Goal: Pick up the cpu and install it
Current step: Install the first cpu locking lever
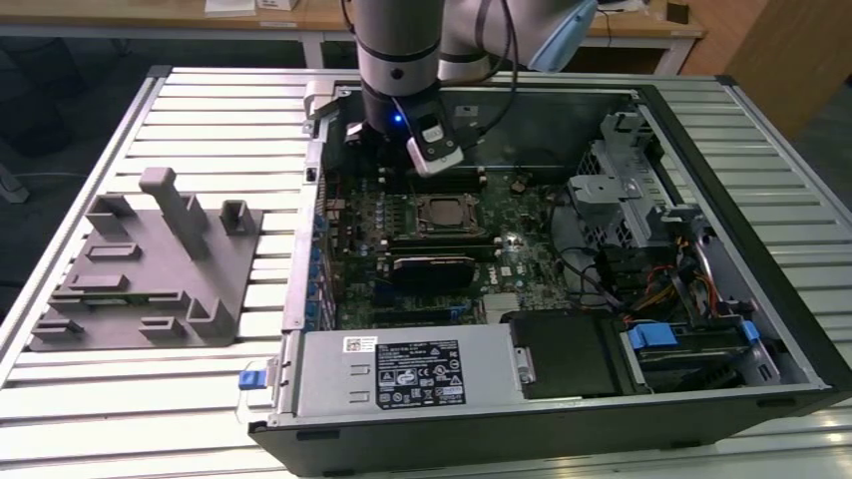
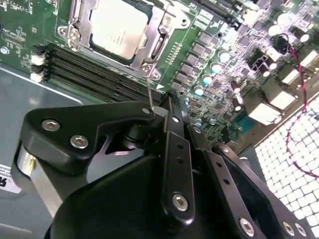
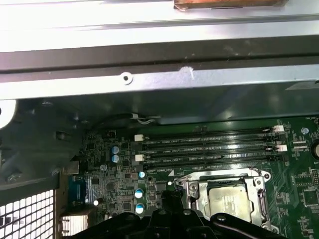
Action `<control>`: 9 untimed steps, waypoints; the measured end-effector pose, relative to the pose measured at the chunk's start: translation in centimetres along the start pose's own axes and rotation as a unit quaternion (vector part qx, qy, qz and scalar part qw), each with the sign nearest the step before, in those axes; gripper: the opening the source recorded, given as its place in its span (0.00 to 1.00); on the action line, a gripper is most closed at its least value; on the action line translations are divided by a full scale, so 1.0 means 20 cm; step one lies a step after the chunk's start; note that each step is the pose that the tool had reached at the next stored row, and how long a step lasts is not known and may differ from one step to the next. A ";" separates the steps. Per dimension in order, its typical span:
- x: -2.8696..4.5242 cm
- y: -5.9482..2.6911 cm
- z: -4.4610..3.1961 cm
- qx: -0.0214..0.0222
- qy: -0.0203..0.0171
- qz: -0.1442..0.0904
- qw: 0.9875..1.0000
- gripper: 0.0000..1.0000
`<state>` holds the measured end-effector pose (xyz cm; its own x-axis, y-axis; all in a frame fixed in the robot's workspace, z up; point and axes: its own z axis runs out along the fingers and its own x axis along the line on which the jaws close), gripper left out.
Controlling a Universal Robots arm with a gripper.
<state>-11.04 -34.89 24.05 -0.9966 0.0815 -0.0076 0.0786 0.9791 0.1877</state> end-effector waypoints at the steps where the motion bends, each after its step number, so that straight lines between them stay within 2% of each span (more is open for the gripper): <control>1: 0.005 -0.005 -0.001 0.000 0.000 0.000 1.000 0.11; 4: 0.017 -0.018 -0.003 0.000 0.000 0.000 1.000 0.11; 9: 0.028 -0.036 -0.003 -0.003 0.000 0.000 1.000 0.11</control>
<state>-11.65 -35.56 23.98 -0.9967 0.0809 -0.0073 0.0780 0.9780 0.1933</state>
